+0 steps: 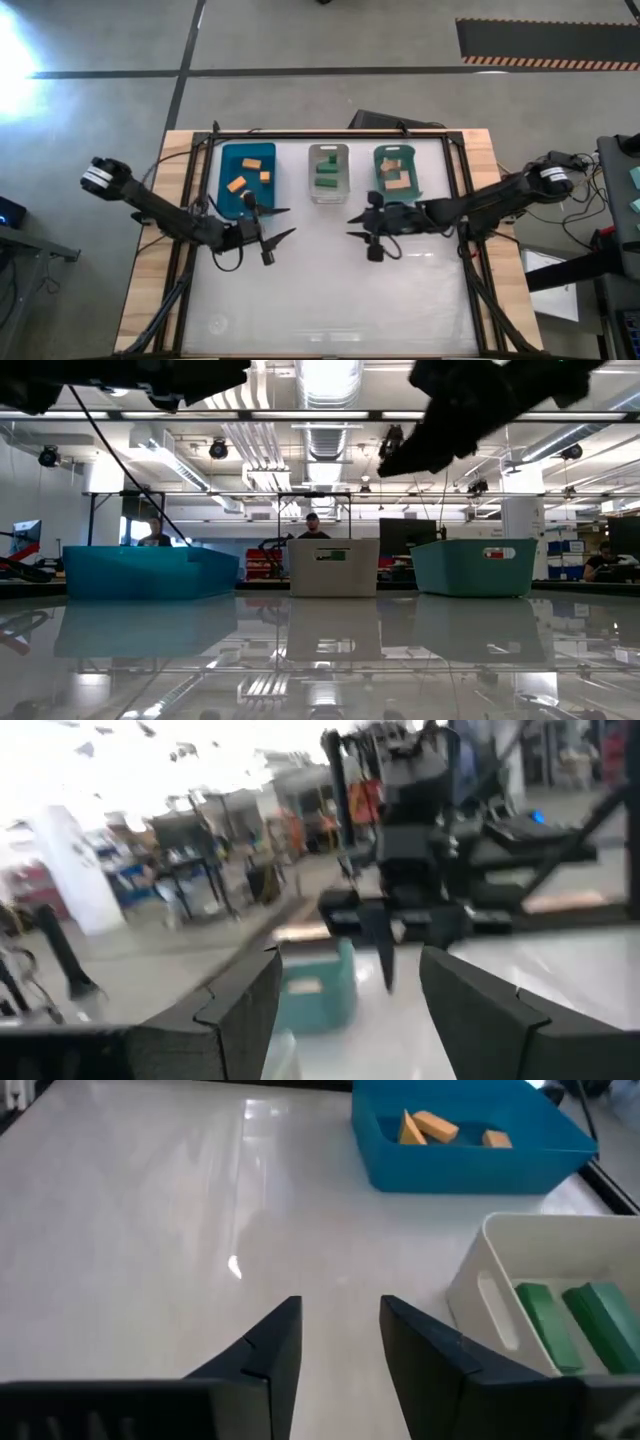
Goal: Sort & place blocks by color
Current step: Return to Home Position
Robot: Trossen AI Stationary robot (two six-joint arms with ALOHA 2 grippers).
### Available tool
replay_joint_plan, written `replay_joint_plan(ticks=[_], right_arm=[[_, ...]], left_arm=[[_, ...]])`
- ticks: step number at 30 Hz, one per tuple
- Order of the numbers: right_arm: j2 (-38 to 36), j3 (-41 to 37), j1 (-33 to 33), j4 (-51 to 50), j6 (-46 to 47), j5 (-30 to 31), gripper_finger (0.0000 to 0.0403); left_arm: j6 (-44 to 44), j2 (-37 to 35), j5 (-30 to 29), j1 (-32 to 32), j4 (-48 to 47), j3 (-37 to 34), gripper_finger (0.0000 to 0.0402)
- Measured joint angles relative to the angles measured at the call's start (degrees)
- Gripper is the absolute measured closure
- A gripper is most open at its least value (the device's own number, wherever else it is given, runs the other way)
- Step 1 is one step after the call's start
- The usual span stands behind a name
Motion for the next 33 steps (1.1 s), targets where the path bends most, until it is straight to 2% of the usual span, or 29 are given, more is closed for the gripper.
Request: replay_joint_plan(ticks=[6, 9, 12, 17, 25, 28, 33], right_arm=[[-6.4, -13.3, -1.5, 14.0, -1.7, -0.2, 0.029], [-10.0, -17.7, -3.3, 17.6, -2.5, -0.4, 0.0298], [-14.6, -20.5, -5.4, 18.3, -2.7, -0.7, 0.0307], [-22.1, -23.8, -8.9, 18.3, -3.5, -6.5, 0.0325], [-32.3, -28.4, -11.6, 18.2, -5.4, -7.7, 0.0351], [-35.2, -30.1, -12.2, 18.2, -5.3, -8.0, 0.0359], [-39.3, -32.4, -12.2, 17.1, -5.4, -8.0, 0.0365]], left_arm=[[-15.8, -12.0, 2.1, 0.0, -33.9, 0.0, 0.0179], [-21.4, -17.4, 2.1, 0.0, -43.8, -0.7, 0.0192], [-21.7, -20.9, 2.3, 0.0, -43.1, -3.4, 0.0222], [-21.7, -26.0, 2.5, 0.0, -39.9, -9.0, 0.0289], [-21.7, -33.3, 2.5, 0.0, -38.0, -14.0, 0.0379], [-21.7, -35.7, 2.5, 0.0, -37.9, -15.6, 0.0398], [-21.6, -39.1, 2.5, 0.0, -36.8, -18.3, 0.0397]])
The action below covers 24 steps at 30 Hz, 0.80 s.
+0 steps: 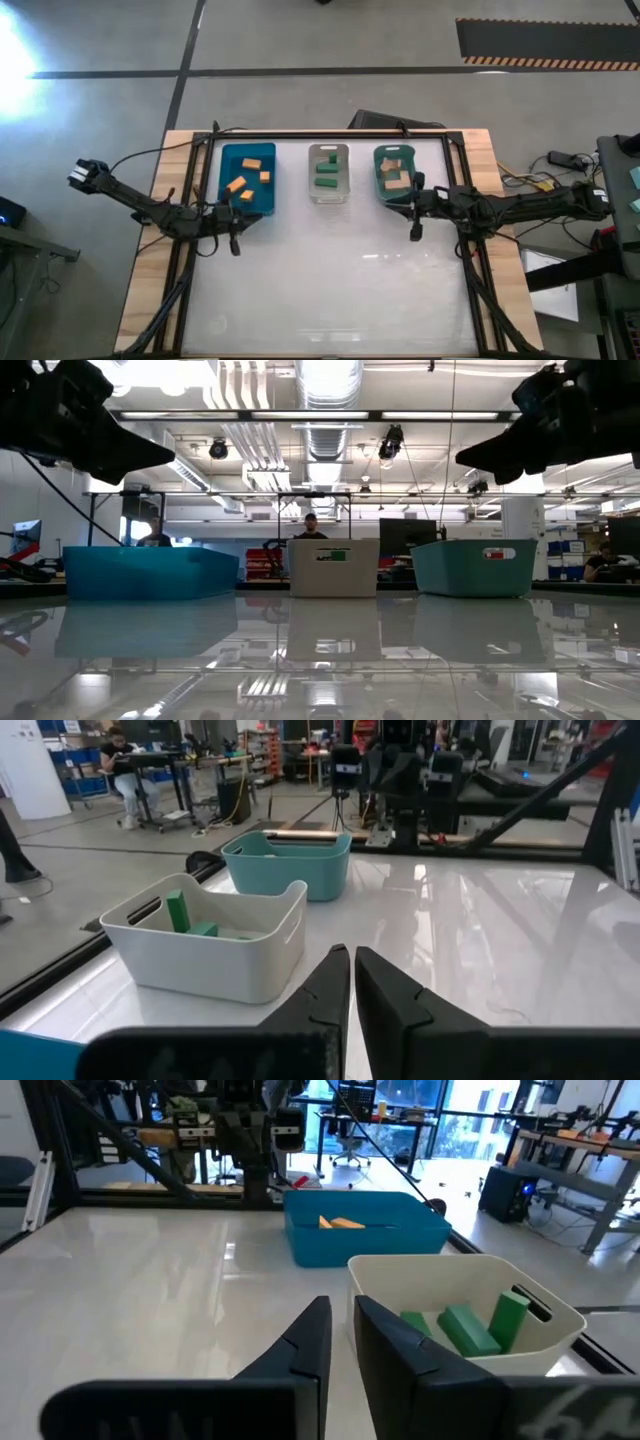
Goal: Sort & place blocks by color
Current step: Return to Home Position
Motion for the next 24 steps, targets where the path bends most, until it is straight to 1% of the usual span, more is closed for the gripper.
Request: replay_joint_plan(ticks=[4, 11, 18, 24], right_arm=[[-3.0, -1.4, 0.0, -0.8, 0.0, 0.0, 0.0366], [-8.0, -1.6, 0.0, -7.9, 0.0, 0.0, 0.0366], [-11.9, -1.7, 0.0, -12.8, -1.2, 0.0, 0.0366], [-15.1, -1.8, 0.0, -15.3, -2.1, 0.0, 0.0367]], left_arm=[[0.4, -2.1, 0.0, 0.0, 0.2, -1.0, 0.0396], [1.7, -6.8, 0.0, 0.0, 0.2, -3.5, 0.0396], [4.4, -11.9, -0.1, 0.0, 0.2, -3.7, 0.0396], [6.5, -14.1, -0.4, 0.0, 0.0, -3.8, 0.0396]])
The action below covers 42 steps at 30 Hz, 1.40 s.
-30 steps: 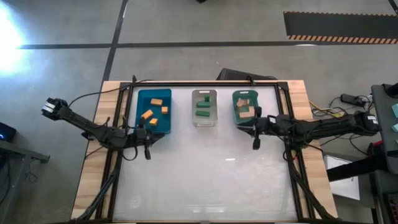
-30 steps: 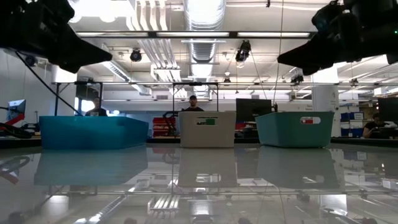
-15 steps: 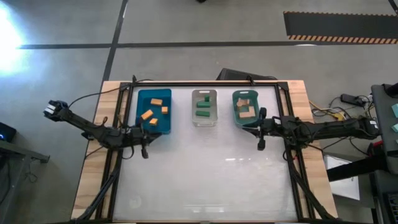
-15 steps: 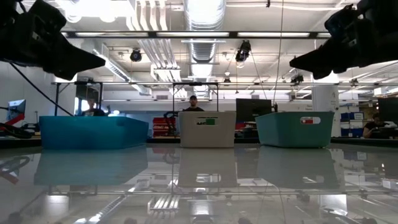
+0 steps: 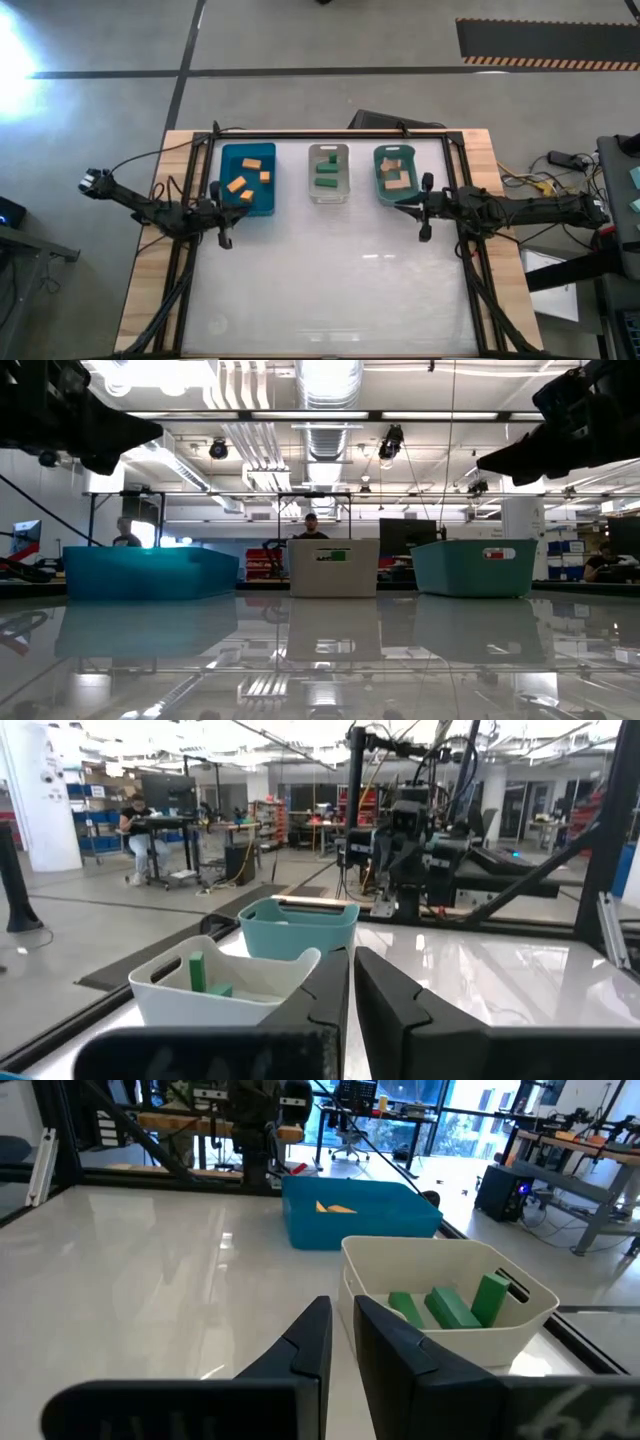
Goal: Sort & place blocks by color
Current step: Return to Home Position
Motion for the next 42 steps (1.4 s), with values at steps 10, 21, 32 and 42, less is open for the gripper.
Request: replay_joint_plan(ticks=[10, 21, 32, 42], right_arm=[[-8.5, -0.1, 0.0, -7.0, -0.8, 0.2, 0.0367], [-17.4, -1.0, 0.0, -13.7, -1.2, 0.4, 0.0367], [-18.4, -3.6, 0.0, -10.6, -2.1, -0.2, 0.0367], [-17.8, -5.4, 0.0, -7.8, 4.3, 1.7, 0.0367]], left_arm=[[3.0, -1.3, 0.2, 0.0, -0.3, -0.3, 0.0396], [5.5, -1.5, -0.3, 0.0, 0.0, -0.3, 0.0396], [6.0, -1.3, -0.4, 0.0, -0.1, -0.3, 0.0396], [7.3, -1.0, -0.4, 0.0, -0.1, -0.3, 0.0396]])
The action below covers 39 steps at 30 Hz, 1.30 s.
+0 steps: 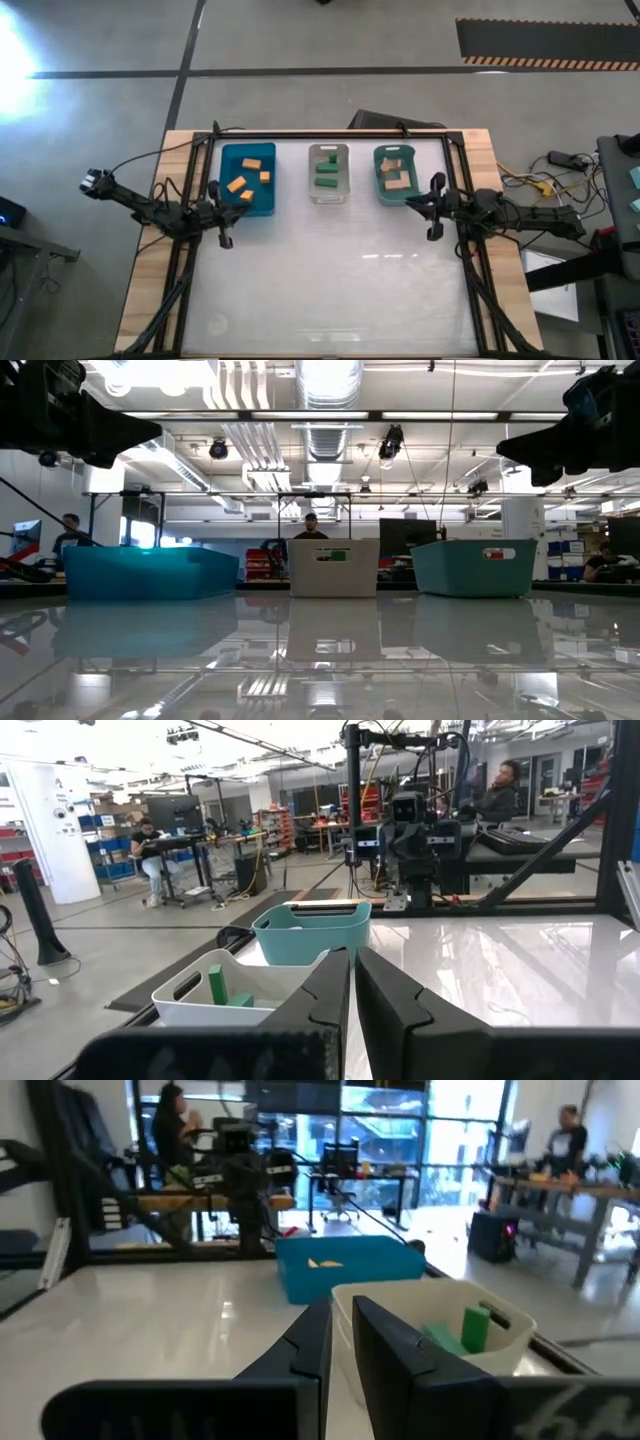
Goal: Sort & place blocks by color
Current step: Return to Home Position
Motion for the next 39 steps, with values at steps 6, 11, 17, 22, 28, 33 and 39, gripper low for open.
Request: replay_joint_plan(ticks=[6, 11, 17, 22, 28, 33, 39], right_arm=[[0.6, 0.0, 0.0, 0.0, 13.5, 0.3, 0.0367], [0.6, 0.0, 0.0, 0.0, 16.3, 0.3, 0.0367], [0.6, 0.0, 0.0, 0.0, 16.3, 0.3, 0.0367], [0.6, 0.0, 0.0, 0.0, 16.3, 0.3, 0.0367], [0.7, -0.1, 0.0, 0.0, 16.3, 0.3, 0.0367], [0.7, -0.1, 0.0, 0.0, 16.3, 0.3, 0.0367], [0.7, -0.1, 0.0, 0.0, 16.3, 0.3, 0.0367]], left_arm=[[0.0, 1.2, 0.0, 0.0, 0.1, 0.0, 0.0396], [-0.1, 2.1, 0.0, 0.0, 0.1, 0.0, 0.0396], [-0.1, 3.2, 0.0, 0.0, 0.0, 0.0, 0.0396], [-0.1, 4.1, 0.0, 0.0, 0.0, 0.0, 0.0396], [-0.1, 5.3, 0.0, 0.0, 0.0, 0.0, 0.0396], [-0.1, 6.2, 0.0, 0.0, -0.1, 0.0, 0.0396], [-0.1, 7.2, 0.0, 0.0, 0.0, 0.0, 0.0396]])
